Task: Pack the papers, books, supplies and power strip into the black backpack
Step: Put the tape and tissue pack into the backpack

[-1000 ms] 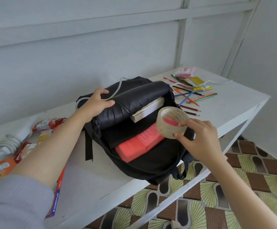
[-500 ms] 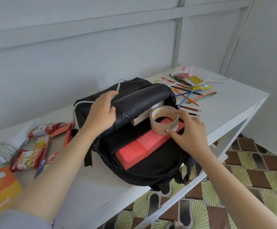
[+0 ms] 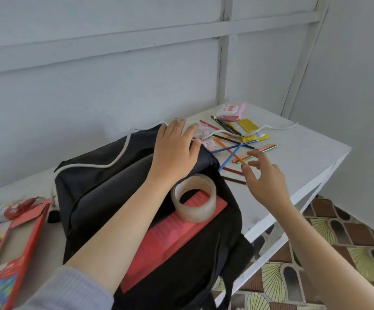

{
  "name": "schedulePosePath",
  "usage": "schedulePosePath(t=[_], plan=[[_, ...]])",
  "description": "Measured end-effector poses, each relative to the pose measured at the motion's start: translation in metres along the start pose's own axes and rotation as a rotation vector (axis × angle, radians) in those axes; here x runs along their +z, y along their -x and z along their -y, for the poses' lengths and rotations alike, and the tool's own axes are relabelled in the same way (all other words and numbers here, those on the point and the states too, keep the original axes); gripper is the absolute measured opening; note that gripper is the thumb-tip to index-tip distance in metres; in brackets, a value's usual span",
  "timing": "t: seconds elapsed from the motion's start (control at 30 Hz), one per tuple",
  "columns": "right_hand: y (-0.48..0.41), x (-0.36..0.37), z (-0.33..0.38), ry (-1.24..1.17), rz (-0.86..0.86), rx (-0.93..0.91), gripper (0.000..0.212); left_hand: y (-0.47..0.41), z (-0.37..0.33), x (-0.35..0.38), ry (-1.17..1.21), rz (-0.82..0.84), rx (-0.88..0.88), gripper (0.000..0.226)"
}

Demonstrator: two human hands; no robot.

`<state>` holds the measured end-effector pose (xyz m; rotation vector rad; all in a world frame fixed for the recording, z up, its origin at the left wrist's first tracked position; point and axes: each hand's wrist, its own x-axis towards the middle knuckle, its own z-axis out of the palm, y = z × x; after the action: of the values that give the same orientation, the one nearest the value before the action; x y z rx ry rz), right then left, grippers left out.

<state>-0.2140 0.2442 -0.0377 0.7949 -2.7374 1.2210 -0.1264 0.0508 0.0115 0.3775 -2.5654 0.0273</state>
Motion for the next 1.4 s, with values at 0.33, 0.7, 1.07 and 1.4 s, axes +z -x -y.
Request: schedulePosePath(t=[0.33, 0.7, 1.07, 1.4], plan=[[-0.202, 0.019, -0.043, 0.305, 0.16, -0.037, 0.039, -0.04, 0.005, 0.04, 0.055, 0.372, -0.358, 0.048], [-0.31, 0.057, -0.053, 0.26, 0.196, 0.16, 0.054, -0.054, 0.011, 0.041, 0.219, 0.215, -0.507, 0.031], [-0.314, 0.062, -0.035, -0.332, 0.132, 0.316, 0.071, -0.051, 0.01, 0.039, 0.245, 0.215, -0.541, 0.028], [-0.292, 0.033, -0.017, -0.723, 0.0, 0.286, 0.077, -0.043, 0.009, 0.038, 0.406, 0.098, -0.539, 0.041]])
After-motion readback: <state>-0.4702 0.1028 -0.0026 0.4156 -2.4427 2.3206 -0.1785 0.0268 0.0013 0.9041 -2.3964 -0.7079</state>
